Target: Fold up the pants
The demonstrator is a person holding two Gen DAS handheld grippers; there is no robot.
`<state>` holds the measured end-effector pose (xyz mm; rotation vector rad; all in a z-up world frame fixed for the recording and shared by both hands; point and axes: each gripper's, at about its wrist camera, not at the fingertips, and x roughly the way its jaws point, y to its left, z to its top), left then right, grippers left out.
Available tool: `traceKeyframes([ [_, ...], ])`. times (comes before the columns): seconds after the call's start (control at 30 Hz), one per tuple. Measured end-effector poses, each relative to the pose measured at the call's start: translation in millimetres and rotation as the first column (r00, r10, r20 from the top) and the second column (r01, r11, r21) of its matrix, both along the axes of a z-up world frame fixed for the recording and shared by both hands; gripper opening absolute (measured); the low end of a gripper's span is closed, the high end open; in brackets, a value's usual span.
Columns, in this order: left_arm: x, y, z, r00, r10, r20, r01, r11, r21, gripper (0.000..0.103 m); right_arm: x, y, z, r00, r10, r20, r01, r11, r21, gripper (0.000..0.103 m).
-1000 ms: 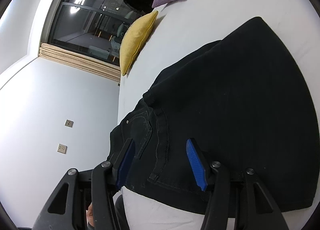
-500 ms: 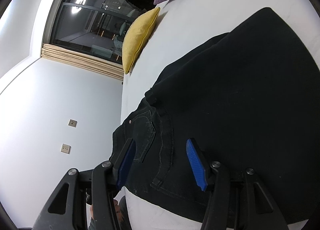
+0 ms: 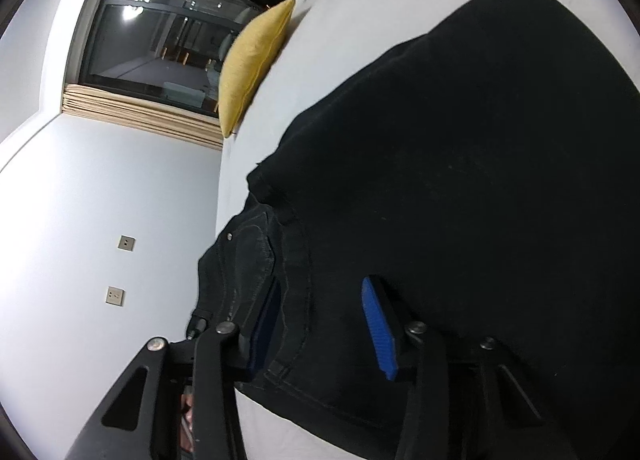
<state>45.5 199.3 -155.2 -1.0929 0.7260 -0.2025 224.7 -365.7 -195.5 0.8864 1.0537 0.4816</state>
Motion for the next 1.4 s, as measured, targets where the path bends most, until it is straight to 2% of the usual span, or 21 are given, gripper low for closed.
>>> traceKeyframes([
  [0.07, 7.4, -6.0, 5.4, 1.0, -0.014, 0.01, 0.013, 0.999, 0.032, 0.014, 0.8, 2.7, 6.1, 1.0, 0.013, 0.0, -0.013, 1.0, 0.014, 0.038],
  [0.1, 8.3, -7.3, 6.8, 1.0, -0.017, 0.012, 0.017, 0.999, 0.041, 0.014, 1.9, 7.9, 15.3, 0.999, 0.037, 0.033, -0.039, 0.999, 0.037, 0.038],
  [0.2, 9.4, -8.7, 7.5, 1.0, -0.014, 0.007, 0.014, 0.999, 0.044, 0.014, 13.7, 31.2, 37.8, 0.987, 0.13, 0.096, -0.136, 0.989, 0.061, 0.038],
  [0.27, 13.2, -10.3, 7.8, 1.0, -0.011, 0.002, 0.011, 0.999, 0.045, 0.014, 24.4, 44.1, 40.5, 0.979, 0.176, 0.101, -0.184, 0.98, 0.073, 0.038],
  [0.33, 12.6, -11.1, 9.9, 1.0, -0.014, 0.004, 0.014, 0.999, 0.049, 0.014, 42.0, 60.5, 28.3, 0.969, 0.241, 0.052, -0.245, 0.965, 0.088, 0.038],
  [0.4, 13.1, -12.9, 14.7, 1.0, -0.022, 0.011, 0.021, 0.998, 0.059, 0.014, 55.7, 68.0, 5.3, 0.966, 0.255, -0.039, -0.253, 0.966, 0.061, 0.038],
  [0.43, 13.0, -14.3, 18.1, 0.999, -0.028, 0.019, 0.026, 0.997, 0.067, 0.014, 59.4, 68.4, -4.7, 0.965, 0.252, -0.077, -0.248, 0.967, 0.057, 0.033],
  [0.47, 15.2, -15.8, 21.3, 0.999, -0.032, 0.025, 0.03, 0.997, 0.072, 0.014, 62.3, 66.0, -15.4, 0.965, 0.238, -0.106, -0.231, 0.97, 0.073, 0.016],
  [0.53, 18.1, -20.0, 29.9, 0.998, -0.048, 0.039, 0.044, 0.994, 0.096, 0.014, 64.5, 57.8, -31.4, 0.964, 0.221, -0.144, -0.208, 0.973, 0.105, 0.0],
  [0.6, 21.5, -25.5, 36.9, 0.997, -0.064, 0.051, 0.058, 0.992, 0.115, 0.014, 64.3, 54.0, -35.8, 0.963, 0.23, -0.142, -0.211, 0.968, 0.137, 0.0],
  [0.73, 31.1, -43.9, 56.5, 0.991, -0.104, 0.082, 0.089, 0.981, 0.17, 0.014, 65.3, 54.3, -37.4, 0.959, 0.245, -0.143, -0.23, 0.966, 0.116, 0.0],
  [0.9, 42.6, -84.7, 89.3, 0.971, -0.205, 0.124, 0.162, 0.944, 0.288, 0.014, 63.4, 51.4, -26.3, 0.957, 0.264, -0.119, -0.251, 0.962, 0.108, 0.0],
  [0.93, 45.7, -97.0, 96.7, 0.963, -0.234, 0.133, 0.183, 0.932, 0.312, 0.014, 60.9, 48.4, -15.6, 0.96, 0.257, -0.116, -0.245, 0.964, 0.102, 0.007],
  [0.97, 48.7, -112.5, 103.8, 0.952, -0.27, 0.142, 0.209, 0.917, 0.34, 0.014, 63.0, 48.8, -7.0, 0.963, 0.251, -0.101, -0.239, 0.964, 0.116, 0.03],
  [1.0, 52.5, -131.7, 110.5, 0.937, -0.313, 0.152, 0.24, 0.897, 0.37, 0.014, 61.0, 40.8, 6.0, 0.968, 0.244, -0.064, -0.233, 0.962, 0.144, 0.046],
  [1.03, 54.8, -144.6, 114.9, 0.926, -0.342, 0.157, 0.261, 0.884, 0.387, 0.014, 59.1, 30.3, 20.6, 0.973, 0.23, -0.021, -0.224, 0.962, 0.157, 0.07],
  [1.07, 57.4, -163.2, 118.7, 0.91, -0.383, 0.161, 0.291, 0.864, 0.41, 0.014, 57.9, 19.0, 33.7, 0.977, 0.214, 0.014, -0.214, 0.964, 0.16, 0.075],
  [1.13, 63.6, -208.2, 118.9, 0.868, -0.473, 0.152, 0.359, 0.808, 0.467, 0.014, 57.9, -0.6, 51.9, 0.979, 0.197, 0.05, -0.203, 0.963, 0.177, 0.077],
  [1.2, 65.6, -251.6, 112.4, 0.823, -0.554, 0.126, 0.422, 0.745, 0.517, 0.014, 58.3, -21.9, 69.4, 0.981, 0.181, 0.071, -0.191, 0.965, 0.181, 0.084],
  [1.33, 63.1, -324.3, 82.1, 0.74, -0.672, 0.025, 0.529, 0.605, 0.595, 0.014, 56.3, -41.3, 88.1, 0.973, 0.213, 0.091, -0.224, 0.964, 0.14, 0.087],
  [1.4, 58.2, -344.4, 73.2, 0.713, -0.702, 0.001, 0.558, 0.567, 0.606, 0.014, 55.4, -46.7, 85.2, 0.97, 0.235, 0.061, -0.241, 0.964, 0.111, 0.087],
])
